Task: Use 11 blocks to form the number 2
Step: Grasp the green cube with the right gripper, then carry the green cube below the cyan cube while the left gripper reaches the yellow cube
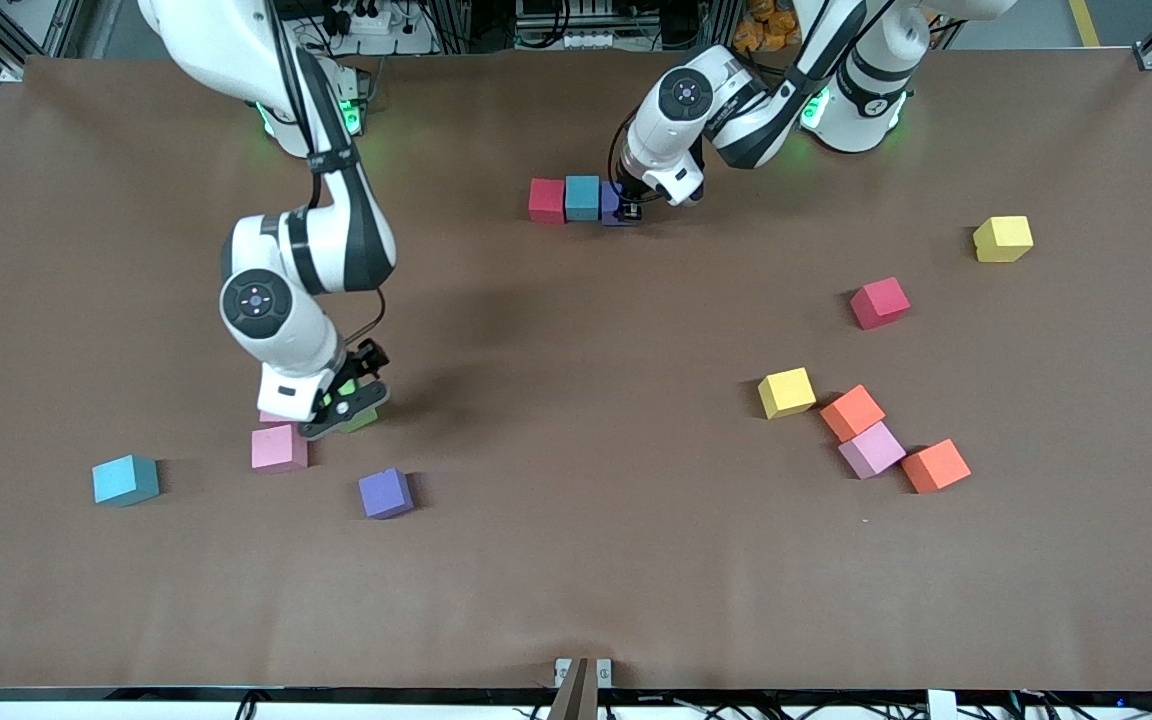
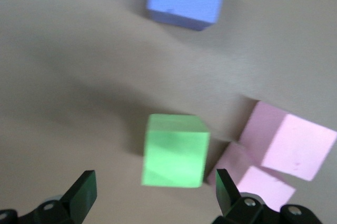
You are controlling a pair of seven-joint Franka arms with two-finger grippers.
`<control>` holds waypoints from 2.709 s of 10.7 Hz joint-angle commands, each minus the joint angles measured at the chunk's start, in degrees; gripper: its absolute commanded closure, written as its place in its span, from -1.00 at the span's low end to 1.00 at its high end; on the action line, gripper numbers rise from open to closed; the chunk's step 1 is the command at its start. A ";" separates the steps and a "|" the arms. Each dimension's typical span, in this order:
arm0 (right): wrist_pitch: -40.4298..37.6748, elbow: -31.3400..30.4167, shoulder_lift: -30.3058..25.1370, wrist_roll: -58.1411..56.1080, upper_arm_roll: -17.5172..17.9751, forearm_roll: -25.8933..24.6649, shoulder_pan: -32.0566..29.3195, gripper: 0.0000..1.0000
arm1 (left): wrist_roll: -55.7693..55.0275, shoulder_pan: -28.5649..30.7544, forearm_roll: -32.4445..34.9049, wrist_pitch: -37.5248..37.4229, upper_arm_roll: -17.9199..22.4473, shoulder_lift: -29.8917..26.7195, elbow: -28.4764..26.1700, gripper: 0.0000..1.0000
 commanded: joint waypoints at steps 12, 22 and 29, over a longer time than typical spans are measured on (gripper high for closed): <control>9.67 -0.89 7.31 -7.65 2.96 12.42 -4.06 -1.00 | 1.16 -1.55 -1.12 0.45 -0.09 1.56 0.09 -1.00; 4.58 0.52 5.03 -6.87 2.96 15.24 -1.95 0.64 | 3.62 -0.06 2.31 -9.56 -0.01 -1.86 2.28 -1.00; 2.47 0.25 1.42 13.67 2.87 15.33 7.53 0.64 | 26.07 13.54 4.40 -35.89 0.26 -1.25 20.36 -1.00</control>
